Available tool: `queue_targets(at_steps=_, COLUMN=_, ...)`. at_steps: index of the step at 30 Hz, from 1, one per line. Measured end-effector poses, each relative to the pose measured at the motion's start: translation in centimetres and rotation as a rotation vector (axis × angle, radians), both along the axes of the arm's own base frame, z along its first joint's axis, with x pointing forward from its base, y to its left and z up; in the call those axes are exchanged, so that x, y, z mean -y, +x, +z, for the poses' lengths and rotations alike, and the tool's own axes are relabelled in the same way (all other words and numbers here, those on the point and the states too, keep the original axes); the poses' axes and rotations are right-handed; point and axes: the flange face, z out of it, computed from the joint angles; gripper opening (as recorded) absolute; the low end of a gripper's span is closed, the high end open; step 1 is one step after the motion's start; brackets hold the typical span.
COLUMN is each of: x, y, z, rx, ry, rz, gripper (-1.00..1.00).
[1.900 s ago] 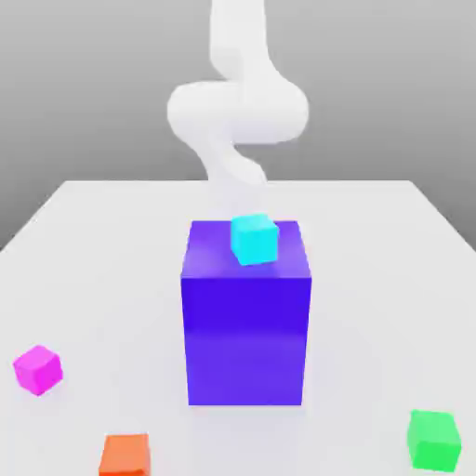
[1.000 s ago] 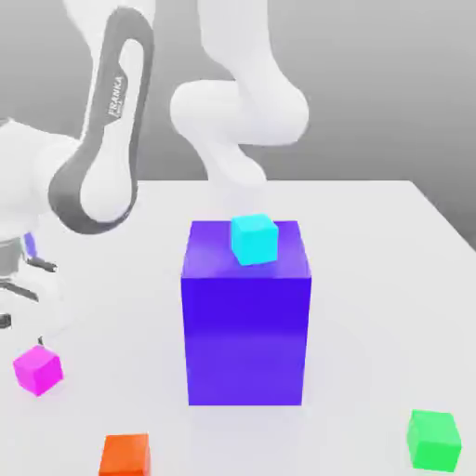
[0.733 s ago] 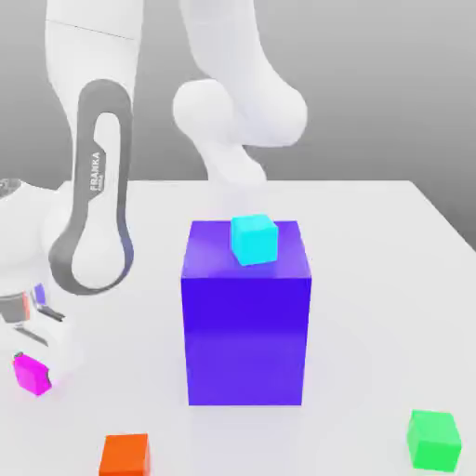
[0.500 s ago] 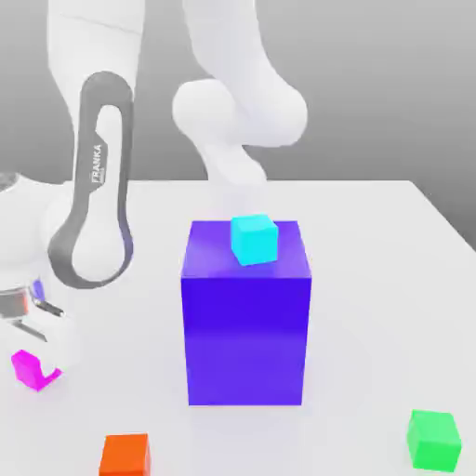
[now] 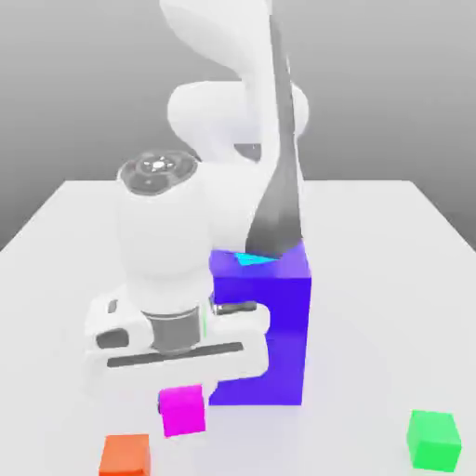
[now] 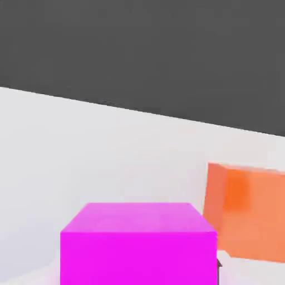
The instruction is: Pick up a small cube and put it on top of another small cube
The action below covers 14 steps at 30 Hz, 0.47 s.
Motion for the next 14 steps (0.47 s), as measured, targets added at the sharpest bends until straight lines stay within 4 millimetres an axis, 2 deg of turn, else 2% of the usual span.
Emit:
queue_targets(at_steps=3, x=-7.5, y=0.0, z=0.7, rx=0.002, ry=-0.001, rz=0.182, gripper=-1.00)
queue_targets(at_steps=7, x=-17.4, y=-1.6, z=1.2, rx=0.006, ry=-0.004, rz=0.424, gripper=-1.00)
queue_targets(at_steps=9, x=-22.2, y=-2.5, z=-0.9, rx=0.010, ry=-0.008, rz=0.539, gripper=-1.00)
queue_targets(at_steps=10, x=-23.3, y=-2.8, z=-2.4, rx=0.011, ry=-0.008, rz=0.566, gripper=-1.00)
queue_targets(at_steps=11, x=-23.8, y=-3.0, z=-3.4, rx=0.011, ry=-0.008, rz=0.580, gripper=1.00)
queue_targets(at_steps=14, x=-23.8, y=-3.0, z=-3.4, rx=0.011, ry=-0.008, rz=0.580, gripper=1.00)
